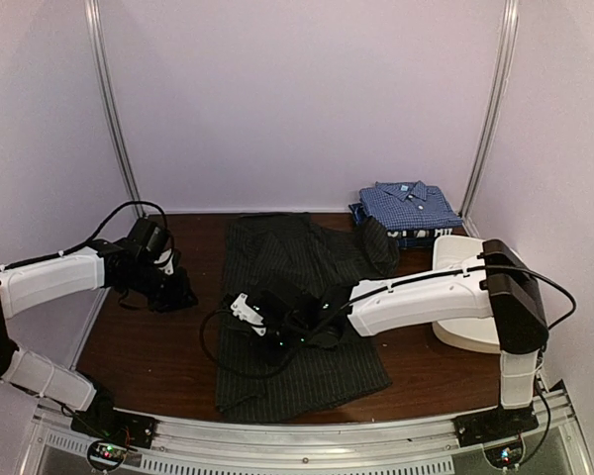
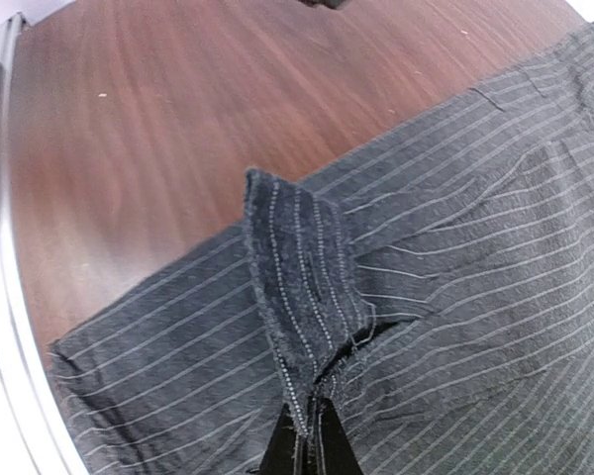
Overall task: Fold and stack the long sleeve shirts
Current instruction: Adjust the sleeve of the 1/3-folded shirt.
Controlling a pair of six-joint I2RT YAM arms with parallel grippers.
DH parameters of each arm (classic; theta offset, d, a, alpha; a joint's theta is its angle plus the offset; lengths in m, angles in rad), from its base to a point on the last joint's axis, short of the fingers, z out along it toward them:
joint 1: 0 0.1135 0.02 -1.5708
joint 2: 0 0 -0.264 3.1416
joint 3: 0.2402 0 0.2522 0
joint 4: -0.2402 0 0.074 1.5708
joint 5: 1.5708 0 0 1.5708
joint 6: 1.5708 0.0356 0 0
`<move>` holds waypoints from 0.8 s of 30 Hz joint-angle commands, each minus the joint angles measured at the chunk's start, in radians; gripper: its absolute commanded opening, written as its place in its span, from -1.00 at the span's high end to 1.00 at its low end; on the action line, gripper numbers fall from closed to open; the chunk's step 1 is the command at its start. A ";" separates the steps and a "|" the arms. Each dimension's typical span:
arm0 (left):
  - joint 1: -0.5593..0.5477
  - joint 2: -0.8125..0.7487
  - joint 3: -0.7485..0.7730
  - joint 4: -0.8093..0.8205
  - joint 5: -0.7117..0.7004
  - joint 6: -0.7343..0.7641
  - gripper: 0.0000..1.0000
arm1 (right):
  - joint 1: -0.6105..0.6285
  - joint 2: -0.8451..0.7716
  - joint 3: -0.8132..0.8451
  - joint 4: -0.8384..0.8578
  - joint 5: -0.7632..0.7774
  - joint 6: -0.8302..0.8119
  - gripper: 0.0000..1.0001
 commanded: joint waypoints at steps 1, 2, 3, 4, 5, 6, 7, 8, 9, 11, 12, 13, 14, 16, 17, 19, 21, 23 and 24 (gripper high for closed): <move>0.009 -0.002 -0.014 0.042 0.012 0.015 0.70 | 0.007 -0.007 0.041 -0.002 -0.110 0.020 1.00; 0.009 -0.002 -0.014 0.042 0.012 0.015 0.70 | 0.008 -0.007 0.041 -0.001 -0.123 0.022 1.00; 0.009 -0.002 -0.015 0.042 0.012 0.015 0.70 | 0.008 -0.006 0.039 0.002 -0.135 0.023 1.00; 0.009 -0.002 -0.016 0.043 0.013 0.016 0.71 | 0.008 -0.005 0.038 0.002 -0.144 0.024 1.00; 0.009 -0.002 -0.018 0.043 0.014 0.017 0.70 | 0.009 -0.003 0.037 0.001 -0.149 0.023 1.00; 0.009 -0.002 -0.019 0.043 0.015 0.017 0.70 | 0.010 0.002 0.036 -0.002 -0.156 0.023 1.00; 0.009 -0.002 -0.020 0.042 0.015 0.016 0.70 | 0.011 0.004 0.036 -0.006 -0.163 0.023 1.00; 0.009 -0.001 -0.022 0.045 0.018 0.015 0.71 | 0.013 0.008 0.036 -0.007 -0.171 0.023 1.00; 0.009 0.001 -0.023 0.046 0.020 0.014 0.71 | 0.013 0.011 0.035 -0.008 -0.179 0.023 1.00; 0.009 0.001 -0.025 0.054 0.029 0.014 0.71 | 0.016 0.024 0.041 -0.018 -0.189 0.021 1.00; 0.009 0.002 -0.027 0.057 0.035 0.014 0.70 | 0.018 0.031 0.044 -0.025 -0.192 0.020 1.00; 0.009 0.003 -0.027 0.060 0.039 0.014 0.70 | 0.021 0.039 0.046 -0.030 -0.196 0.018 1.00; 0.009 0.003 -0.029 0.063 0.043 0.014 0.70 | 0.021 0.042 0.046 -0.031 -0.200 0.017 1.00; 0.009 0.003 -0.033 0.071 0.060 0.018 0.70 | 0.024 0.047 0.046 -0.031 -0.211 0.017 1.00; 0.009 0.003 -0.037 0.076 0.066 0.019 0.70 | 0.026 0.049 0.045 -0.031 -0.214 0.017 1.00; 0.009 0.007 -0.043 0.088 0.080 0.023 0.70 | 0.029 0.054 0.046 -0.032 -0.220 0.017 0.94; 0.009 0.015 -0.054 0.104 0.100 0.026 0.70 | 0.030 0.054 0.048 -0.035 -0.236 0.018 0.74; 0.009 0.028 -0.072 0.135 0.142 0.026 0.69 | 0.029 0.038 0.042 -0.024 -0.252 0.025 0.51; 0.009 0.036 -0.081 0.151 0.156 0.023 0.69 | 0.028 0.024 0.037 -0.013 -0.255 0.029 0.39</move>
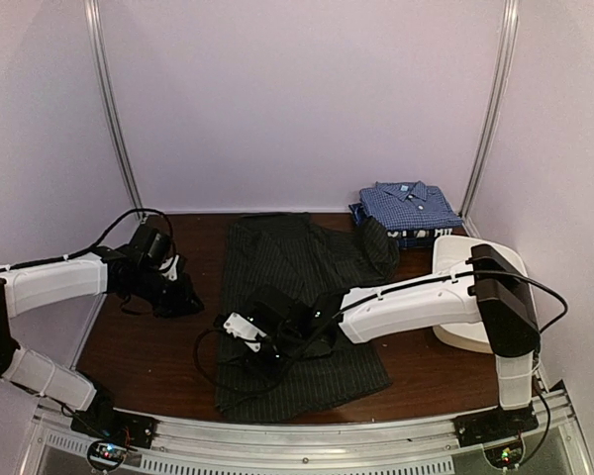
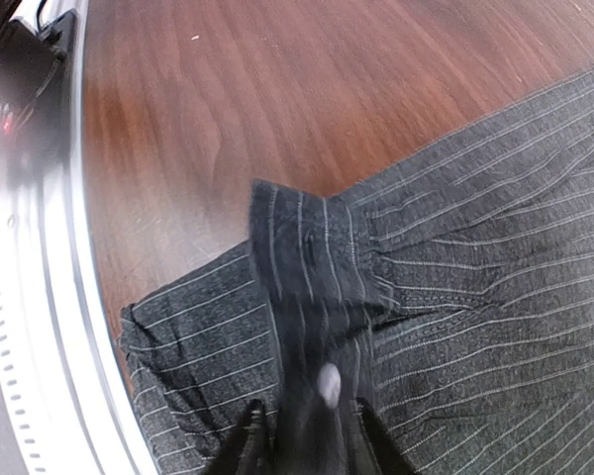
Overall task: Fold and stack the long sleeve shirts
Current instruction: Adjust the sleeve of the 1/3-folded shirt, then move the 1/3-folded shirt to the center of the board.
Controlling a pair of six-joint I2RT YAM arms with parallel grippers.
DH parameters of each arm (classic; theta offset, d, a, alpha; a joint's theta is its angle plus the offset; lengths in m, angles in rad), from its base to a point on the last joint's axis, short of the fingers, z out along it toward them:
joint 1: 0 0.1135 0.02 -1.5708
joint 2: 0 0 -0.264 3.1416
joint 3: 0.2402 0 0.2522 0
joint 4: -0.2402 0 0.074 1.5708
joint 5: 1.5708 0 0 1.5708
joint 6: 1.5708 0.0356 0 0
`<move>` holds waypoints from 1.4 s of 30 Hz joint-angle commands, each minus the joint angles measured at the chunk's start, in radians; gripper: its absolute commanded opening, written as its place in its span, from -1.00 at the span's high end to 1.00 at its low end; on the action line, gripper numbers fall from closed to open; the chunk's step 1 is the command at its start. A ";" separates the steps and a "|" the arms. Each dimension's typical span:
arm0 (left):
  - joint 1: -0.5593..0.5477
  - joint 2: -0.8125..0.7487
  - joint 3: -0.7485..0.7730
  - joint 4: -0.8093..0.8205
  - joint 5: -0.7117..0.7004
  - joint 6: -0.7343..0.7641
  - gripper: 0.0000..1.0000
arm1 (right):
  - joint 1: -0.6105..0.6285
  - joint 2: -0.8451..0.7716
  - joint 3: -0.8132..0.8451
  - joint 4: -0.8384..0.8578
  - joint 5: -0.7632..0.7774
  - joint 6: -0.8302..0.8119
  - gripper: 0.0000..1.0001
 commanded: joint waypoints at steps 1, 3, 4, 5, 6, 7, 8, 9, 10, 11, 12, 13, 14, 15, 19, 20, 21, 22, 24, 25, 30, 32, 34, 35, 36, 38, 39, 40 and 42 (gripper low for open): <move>0.008 0.036 -0.046 0.100 0.092 0.014 0.69 | 0.003 -0.037 0.009 0.023 -0.040 0.017 0.25; 0.008 0.059 -0.055 0.123 0.118 0.018 0.68 | -0.013 -0.070 -0.002 0.038 -0.055 0.032 0.03; 0.007 0.073 -0.057 0.128 0.127 0.022 0.67 | -0.025 -0.087 -0.008 0.046 -0.063 0.043 -0.08; 0.006 0.085 -0.059 0.135 0.135 0.029 0.65 | -0.039 -0.107 -0.019 0.058 -0.072 0.053 -0.16; 0.006 0.102 -0.060 0.140 0.141 0.033 0.63 | -0.060 -0.135 -0.033 0.074 -0.077 0.067 -0.20; 0.006 0.115 -0.060 0.143 0.142 0.038 0.62 | -0.078 -0.154 -0.050 0.095 -0.077 0.083 -0.22; 0.006 0.128 -0.061 0.149 0.151 0.044 0.59 | -0.094 -0.171 -0.067 0.114 -0.074 0.097 -0.23; 0.006 0.142 -0.059 0.152 0.160 0.050 0.52 | -0.112 -0.183 -0.082 0.127 -0.066 0.122 -0.22; 0.005 0.157 -0.056 0.152 0.167 0.053 0.48 | -0.129 -0.190 -0.095 0.135 -0.060 0.140 -0.20; 0.005 0.169 -0.054 0.152 0.171 0.056 0.46 | -0.147 -0.199 -0.110 0.144 -0.058 0.158 -0.16; 0.005 0.181 -0.053 0.152 0.174 0.059 0.45 | -0.165 -0.207 -0.134 0.156 -0.056 0.178 -0.13; 0.004 0.189 -0.052 0.152 0.174 0.062 0.45 | -0.181 -0.220 -0.156 0.170 -0.054 0.199 -0.12; 0.003 0.198 -0.051 0.152 0.168 0.064 0.45 | -0.198 -0.233 -0.181 0.199 -0.058 0.217 -0.11; 0.003 0.207 -0.050 0.152 0.165 0.066 0.45 | -0.213 -0.247 -0.209 0.223 -0.060 0.236 -0.11; -0.007 0.239 -0.037 0.157 0.164 0.070 0.45 | -0.261 -0.288 -0.288 0.276 -0.062 0.274 -0.10; -0.012 0.249 -0.031 0.158 0.164 0.068 0.45 | -0.271 -0.296 -0.302 0.282 -0.060 0.278 -0.09; -0.015 0.260 -0.027 0.160 0.168 0.067 0.46 | -0.280 -0.304 -0.314 0.288 -0.056 0.283 -0.09; -0.019 0.272 -0.022 0.161 0.172 0.065 0.45 | -0.291 -0.310 -0.328 0.296 -0.052 0.286 -0.09; -0.027 0.296 -0.017 0.173 0.190 0.062 0.46 | -0.309 -0.330 -0.354 0.312 -0.043 0.294 -0.10; -0.031 0.305 -0.017 0.180 0.199 0.058 0.46 | -0.320 -0.338 -0.372 0.318 -0.037 0.301 -0.10; -0.046 0.340 -0.006 0.189 0.206 0.043 0.56 | -0.382 -0.374 -0.430 0.364 -0.039 0.327 -0.10; -0.046 0.348 -0.006 0.186 0.202 0.037 0.77 | -0.403 -0.384 -0.445 0.371 -0.038 0.330 -0.10; -0.046 0.352 0.003 0.154 0.171 0.034 1.00 | -0.421 -0.394 -0.457 0.375 -0.038 0.334 -0.10; -0.046 0.352 0.010 0.131 0.150 0.034 1.00 | -0.429 -0.396 -0.462 0.375 -0.039 0.334 -0.11; -0.046 0.351 0.018 0.104 0.111 0.036 1.00 | -0.435 -0.398 -0.466 0.373 -0.035 0.333 -0.11; -0.044 0.345 0.024 0.055 0.056 0.039 1.00 | -0.443 -0.402 -0.474 0.368 -0.025 0.333 -0.11; -0.040 0.338 0.023 0.034 0.033 0.043 1.00 | -0.446 -0.403 -0.478 0.364 -0.020 0.332 -0.11; -0.033 0.331 0.019 0.015 0.015 0.048 1.00 | -0.448 -0.404 -0.481 0.360 -0.014 0.330 -0.11; -0.006 0.313 0.011 -0.027 -0.026 0.061 1.00 | -0.451 -0.404 -0.489 0.356 -0.005 0.328 -0.11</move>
